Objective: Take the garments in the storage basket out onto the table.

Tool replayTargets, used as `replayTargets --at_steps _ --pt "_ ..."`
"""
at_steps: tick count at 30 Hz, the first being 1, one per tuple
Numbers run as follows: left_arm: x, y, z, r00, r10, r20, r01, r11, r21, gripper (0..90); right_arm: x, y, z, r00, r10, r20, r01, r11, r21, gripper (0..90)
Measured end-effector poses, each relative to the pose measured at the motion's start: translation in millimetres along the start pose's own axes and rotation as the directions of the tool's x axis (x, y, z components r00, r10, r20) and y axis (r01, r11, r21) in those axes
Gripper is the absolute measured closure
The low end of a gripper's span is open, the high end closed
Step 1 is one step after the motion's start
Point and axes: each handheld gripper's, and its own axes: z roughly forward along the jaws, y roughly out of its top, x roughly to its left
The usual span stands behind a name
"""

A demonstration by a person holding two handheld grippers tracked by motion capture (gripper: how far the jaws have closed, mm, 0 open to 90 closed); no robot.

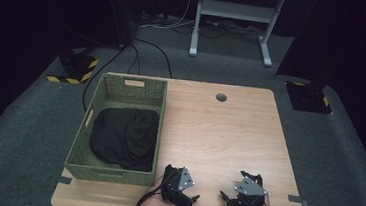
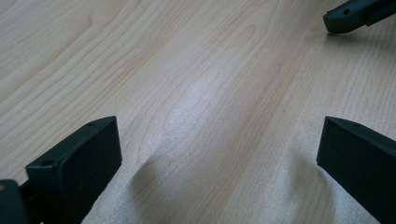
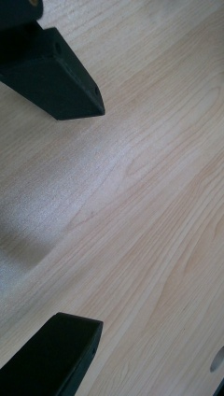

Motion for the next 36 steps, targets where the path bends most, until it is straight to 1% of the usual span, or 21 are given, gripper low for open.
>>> replayTargets --at_steps 1,3,8,9,13,18,20,21,26,29,30,34,36 --pt "-0.2 0.1 -0.2 1.0000 0.004 0.004 -0.005 1.0000 0.004 0.3 0.1 0.0 0.1 1.0000 -0.004 -0.002 0.004 1.0000 -0.001 0.4" --pt "-1.1 0.2 -0.1 0.9999 0.008 0.010 -0.008 0.9999 -0.007 0.2 0.2 -0.1 -0.2 1.0000 -0.002 -0.004 0.002 1.0000 -0.003 0.4" --pt "-0.2 3.3 -2.2 0.9995 -0.011 0.029 0.011 0.9998 -0.013 0.2 -1.3 -0.5 -0.9 0.9999 0.005 -0.009 -0.005 0.9999 -0.013 0.5" --pt "-0.4 5.5 -3.7 0.9989 -0.028 0.037 0.029 0.9993 -0.023 0.2 -1.3 -0.5 -1.0 0.9999 0.005 -0.010 -0.005 0.9999 -0.013 0.5" --pt "-1.9 10.2 -7.4 0.9983 -0.033 0.048 0.034 0.9990 -0.028 0.2 -1.6 -0.8 -1.5 0.9999 0.008 -0.010 -0.008 0.9998 -0.018 0.5" --pt "-3.8 18.8 -15.0 0.9989 0.015 0.045 -0.013 0.9995 -0.028 0.2 -1.2 -0.8 -1.6 1.0000 0.003 -0.008 -0.004 0.9998 -0.019 0.6" --pt "-4.6 23.6 -18.5 0.9989 0.014 0.045 -0.012 0.9991 -0.041 0.3 -0.3 -0.7 -1.6 1.0000 -0.001 -0.006 0.001 0.9998 -0.019 0.6" --pt "-4.2 26.1 -20.6 0.9987 0.023 0.046 -0.021 0.9990 -0.040 0.3 0.0 -0.7 -1.6 1.0000 -0.002 -0.006 0.002 0.9998 -0.019 0.6" --pt "-7.4 35.7 -28.9 0.9981 0.005 0.062 0.000 0.9977 -0.068 0.3 -1.1 -1.0 -2.2 1.0000 0.002 -0.009 -0.002 0.9997 -0.026 0.6" --pt "-8.7 40.9 -34.4 0.9978 -0.008 0.067 0.012 0.9984 -0.056 1.3 -1.4 -1.2 -2.4 0.9999 0.008 -0.011 -0.008 0.9995 -0.029 0.6" --pt "-9.2 41.9 -35.5 0.9978 -0.011 0.065 0.015 0.9980 -0.061 1.3 -1.5 -1.2 -2.5 0.9999 0.008 -0.012 -0.008 0.9995 -0.030 0.6" --pt "-8.6 44.7 -39.2 0.9980 -0.007 0.063 0.011 0.9984 -0.056 0.8 -1.6 -1.3 -2.7 0.9999 0.008 -0.014 -0.008 0.9995 -0.032 0.6" --pt "-8.3 46.9 -40.3 0.9952 -0.051 0.083 0.057 0.9960 -0.068 0.6 -1.4 -1.4 -2.8 0.9999 0.008 -0.014 -0.008 0.9995 -0.030 0.7"
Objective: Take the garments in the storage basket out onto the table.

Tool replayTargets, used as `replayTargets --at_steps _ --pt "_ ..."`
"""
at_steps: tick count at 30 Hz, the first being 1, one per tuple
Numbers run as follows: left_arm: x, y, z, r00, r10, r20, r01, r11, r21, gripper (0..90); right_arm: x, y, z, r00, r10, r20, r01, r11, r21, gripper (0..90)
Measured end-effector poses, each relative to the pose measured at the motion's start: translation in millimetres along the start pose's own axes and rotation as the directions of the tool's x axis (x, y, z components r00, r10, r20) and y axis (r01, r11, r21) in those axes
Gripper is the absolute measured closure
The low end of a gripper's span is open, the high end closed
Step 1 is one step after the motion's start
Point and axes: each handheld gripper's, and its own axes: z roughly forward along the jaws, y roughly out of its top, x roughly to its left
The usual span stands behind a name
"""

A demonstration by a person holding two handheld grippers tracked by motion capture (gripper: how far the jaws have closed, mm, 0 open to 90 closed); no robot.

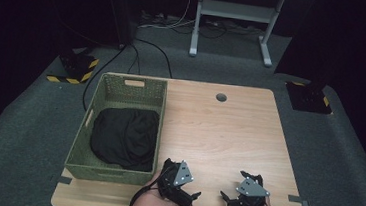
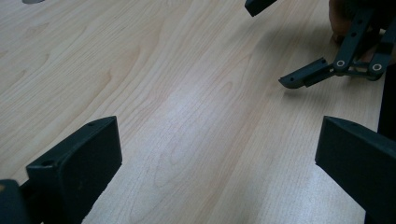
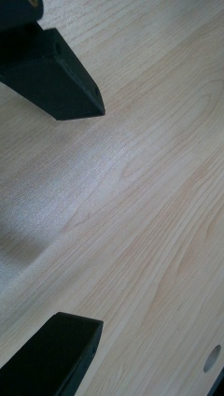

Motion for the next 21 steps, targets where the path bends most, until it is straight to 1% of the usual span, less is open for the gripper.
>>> replayTargets --at_steps 1,3,4,9,12,13,14,21 --pt "0.6 1.6 -0.9 1.0000 -0.008 0.002 0.008 1.0000 -0.005 0.6 0.1 0.0 0.0 1.0000 -0.001 0.000 0.001 1.0000 0.000 0.7" --pt "0.8 3.5 -2.3 1.0000 0.005 -0.006 -0.005 1.0000 -0.005 0.6 0.3 0.0 0.0 1.0000 -0.004 0.000 0.004 1.0000 0.000 0.7" --pt "0.5 4.9 -2.9 1.0000 0.000 -0.005 0.000 0.9999 -0.013 0.6 0.4 0.0 -0.1 1.0000 -0.005 0.000 0.005 1.0000 0.000 0.7" --pt "-0.5 12.7 -7.2 1.0000 0.004 -0.005 -0.004 0.9996 -0.027 0.6 0.4 -0.2 -0.5 1.0000 -0.002 -0.003 0.002 1.0000 -0.003 0.7" --pt "-2.1 16.3 -9.2 0.9997 0.020 -0.013 -0.021 0.9994 -0.026 0.6 0.4 -0.2 -0.6 1.0000 -0.003 -0.004 0.003 1.0000 -0.003 0.7" --pt "-3.1 17.2 -9.5 0.9987 0.040 -0.031 -0.040 0.9988 -0.026 0.6 0.6 -0.2 -0.6 1.0000 -0.004 -0.004 0.004 1.0000 -0.003 0.7" --pt "-3.7 18.1 -10.2 0.9978 0.054 -0.037 -0.055 0.9982 -0.022 0.6 0.8 -0.1 -0.5 1.0000 -0.006 -0.005 0.006 1.0000 -0.002 0.7" --pt "-6.5 27.4 -15.1 0.9989 0.039 -0.027 -0.040 0.9986 -0.036 0.3 1.2 0.0 -0.2 0.9998 -0.016 -0.007 0.016 0.9999 -0.002 0.7"
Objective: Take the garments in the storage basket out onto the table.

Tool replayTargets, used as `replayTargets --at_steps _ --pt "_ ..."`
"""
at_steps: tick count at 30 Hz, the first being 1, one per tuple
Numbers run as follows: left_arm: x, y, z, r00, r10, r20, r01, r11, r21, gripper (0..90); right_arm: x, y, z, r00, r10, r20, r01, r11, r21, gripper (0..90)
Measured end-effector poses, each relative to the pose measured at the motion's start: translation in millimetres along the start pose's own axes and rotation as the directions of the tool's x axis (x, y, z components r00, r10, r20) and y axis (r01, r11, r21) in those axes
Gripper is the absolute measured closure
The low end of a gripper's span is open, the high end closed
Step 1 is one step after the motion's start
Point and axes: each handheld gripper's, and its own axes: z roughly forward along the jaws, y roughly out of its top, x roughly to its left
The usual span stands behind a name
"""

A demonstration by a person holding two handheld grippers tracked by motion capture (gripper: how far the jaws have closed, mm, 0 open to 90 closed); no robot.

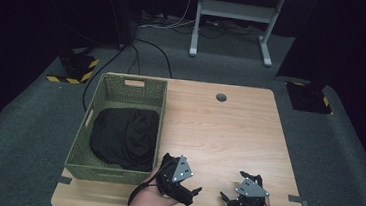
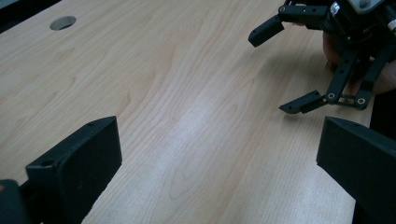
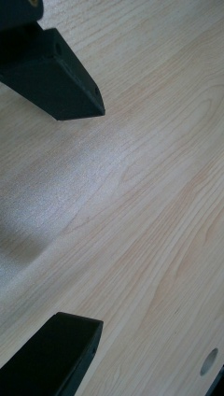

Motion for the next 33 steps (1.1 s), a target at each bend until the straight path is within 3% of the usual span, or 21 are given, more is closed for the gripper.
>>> replayTargets --at_steps 17,22,33 --pt "2.1 20.2 -9.2 0.9996 -0.029 -0.008 0.028 0.9991 -0.032 1.1 -1.4 -0.5 -1.0 0.9999 0.015 -0.001 -0.015 0.9998 -0.010 0.7" --pt "3.3 25.6 -12.9 0.9998 -0.018 -0.010 0.018 0.9990 -0.042 1.1 -1.5 -0.6 -1.1 0.9999 0.014 -0.003 -0.014 0.9998 -0.011 0.7" --pt "12.4 37.0 -21.7 0.9989 -0.039 -0.025 0.037 0.9958 -0.084 1.2 -1.8 -0.7 -1.3 0.9999 0.015 -0.006 -0.015 0.9998 -0.014 0.7"
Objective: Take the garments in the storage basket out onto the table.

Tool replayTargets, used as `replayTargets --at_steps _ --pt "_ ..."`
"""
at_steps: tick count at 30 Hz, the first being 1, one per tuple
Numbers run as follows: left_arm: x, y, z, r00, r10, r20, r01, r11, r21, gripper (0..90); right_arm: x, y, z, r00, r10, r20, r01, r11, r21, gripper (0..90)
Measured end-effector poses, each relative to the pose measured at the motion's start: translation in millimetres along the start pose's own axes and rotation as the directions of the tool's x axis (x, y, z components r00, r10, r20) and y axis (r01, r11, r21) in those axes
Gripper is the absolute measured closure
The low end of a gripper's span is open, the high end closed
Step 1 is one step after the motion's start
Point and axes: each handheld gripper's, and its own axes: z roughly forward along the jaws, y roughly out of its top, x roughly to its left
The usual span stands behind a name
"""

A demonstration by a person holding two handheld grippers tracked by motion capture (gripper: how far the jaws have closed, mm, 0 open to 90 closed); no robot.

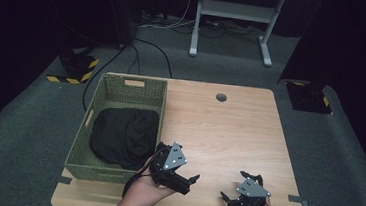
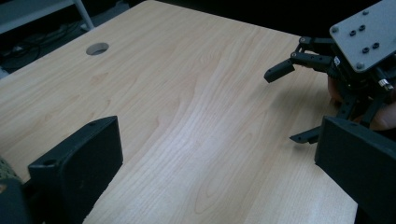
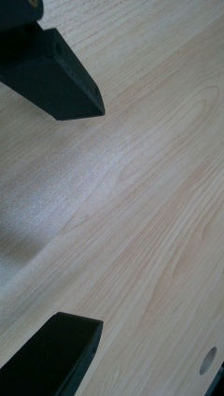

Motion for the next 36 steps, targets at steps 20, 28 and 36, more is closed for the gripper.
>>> replayTargets --at_steps 20,28,36 --pt "20.6 12.4 -12.9 0.9987 -0.018 -0.048 0.016 0.9992 -0.037 1.2 0.0 -0.1 -0.1 1.0000 -0.001 -0.003 0.001 1.0000 -0.001 0.7" --pt "31.6 17.4 -19.3 0.9965 -0.031 -0.078 0.026 0.9977 -0.062 1.2 0.1 -0.1 -0.2 1.0000 -0.002 -0.003 0.002 1.0000 -0.002 0.7" --pt "44.5 21.8 -27.4 0.9924 -0.039 -0.117 0.029 0.9963 -0.081 1.3 0.1 -0.1 -0.3 1.0000 -0.002 -0.004 0.002 1.0000 -0.003 0.7"
